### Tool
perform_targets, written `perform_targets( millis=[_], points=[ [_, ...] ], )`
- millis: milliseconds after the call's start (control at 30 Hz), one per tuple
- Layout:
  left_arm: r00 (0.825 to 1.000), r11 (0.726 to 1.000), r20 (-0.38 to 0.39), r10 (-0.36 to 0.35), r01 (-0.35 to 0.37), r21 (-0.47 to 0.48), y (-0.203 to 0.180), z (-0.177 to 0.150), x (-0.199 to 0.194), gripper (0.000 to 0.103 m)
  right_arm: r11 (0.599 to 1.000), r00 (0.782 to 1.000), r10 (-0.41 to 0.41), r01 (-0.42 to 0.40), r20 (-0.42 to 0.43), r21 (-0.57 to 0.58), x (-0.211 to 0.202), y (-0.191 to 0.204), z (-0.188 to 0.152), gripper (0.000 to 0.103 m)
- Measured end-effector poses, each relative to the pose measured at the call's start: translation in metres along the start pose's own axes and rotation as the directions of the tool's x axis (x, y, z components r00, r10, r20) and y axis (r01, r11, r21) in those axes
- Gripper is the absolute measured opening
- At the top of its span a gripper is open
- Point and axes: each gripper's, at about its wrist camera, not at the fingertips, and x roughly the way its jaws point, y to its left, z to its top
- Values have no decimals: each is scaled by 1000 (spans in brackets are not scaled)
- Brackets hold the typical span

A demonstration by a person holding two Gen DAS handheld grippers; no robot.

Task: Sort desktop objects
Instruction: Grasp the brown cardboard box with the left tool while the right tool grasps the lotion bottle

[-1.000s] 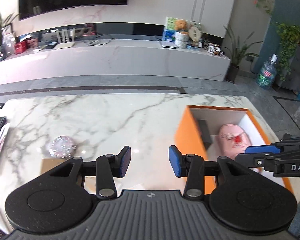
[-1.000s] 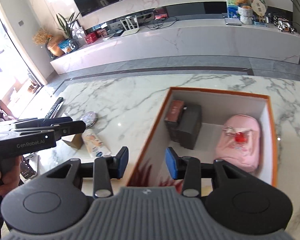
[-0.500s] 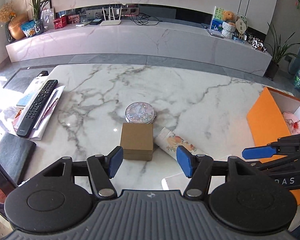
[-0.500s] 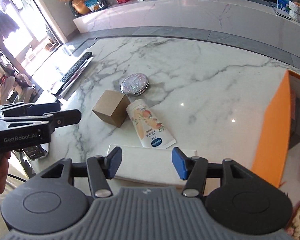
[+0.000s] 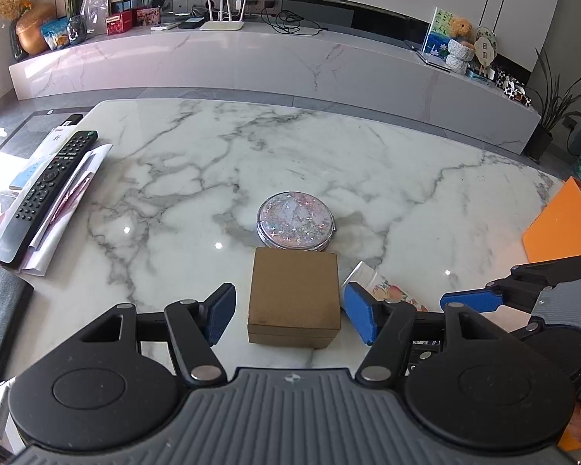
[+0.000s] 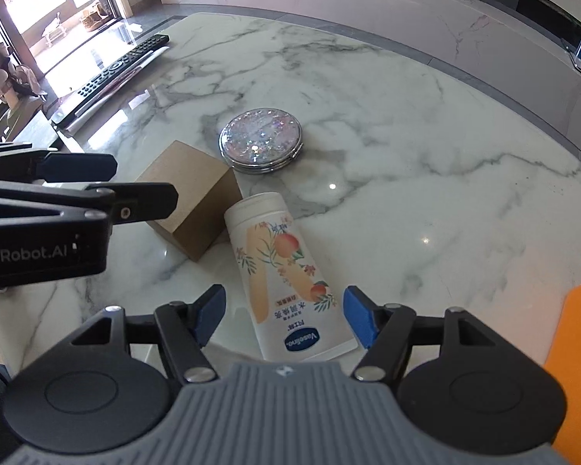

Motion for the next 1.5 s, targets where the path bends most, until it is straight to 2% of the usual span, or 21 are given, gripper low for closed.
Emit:
perform_targets(
  millis=[100, 367, 467, 533, 567, 767, 933, 1067, 1167, 1200, 1233, 1267, 1500],
  points=[
    [1000, 1000, -9, -15, 15, 11, 0, 0, 8, 73, 1000, 1000, -13, 13, -14, -8, 11, -1, 0, 69],
    [999, 1000, -21, -27, 27, 1, 3, 0, 23, 73, 997, 999, -37, 39, 22, -68, 16, 3, 0, 71],
    [999, 1000, -35, -24, 24, 8, 1, -2, 27, 73, 996, 999, -34, 37, 37, -75, 15, 5, -2, 67],
    [999, 1000, -40, -16, 17, 16, -1, -3, 29, 73, 996, 998, -31, 35, 46, -84, 15, 6, -1, 58],
    [999, 1000, -40, -11, 12, 20, -2, -3, 30, 69, 996, 998, -34, 38, 47, -85, 15, 7, -1, 57],
    [999, 1000, -31, -15, 15, -12, 4, -4, 29, 68, 997, 999, -32, 35, 44, -66, 14, 3, 1, 54],
    [1000, 999, -14, -16, 16, -32, 7, -3, 19, 68, 1000, 998, -5, 5, 55, -1, 7, -4, 6, 53],
    [1000, 998, 11, -21, 22, -51, 7, -2, 6, 68, 999, 996, 16, -19, 85, 34, -5, -6, 10, 53],
    [999, 996, 22, -38, 39, -74, 8, 0, -3, 68, 1000, 994, 23, -25, 106, 17, -17, -3, 13, 51],
    [999, 996, 24, -42, 43, -78, 7, 0, -5, 68, 1000, 994, 26, -28, 106, 13, -20, -2, 14, 48],
    [999, 996, 26, -44, 46, -76, 7, 0, -8, 68, 999, 994, 34, -36, 106, 11, -22, -1, 15, 40],
    [999, 996, 26, -45, 47, -71, 5, 0, -11, 68, 999, 994, 47, -48, 101, 10, -25, 0, 15, 22],
    [999, 998, 3, -39, 39, -51, 1, -11, -18, 68, 997, 994, 57, -61, 88, 43, -32, -3, 7, 20]
  ],
)
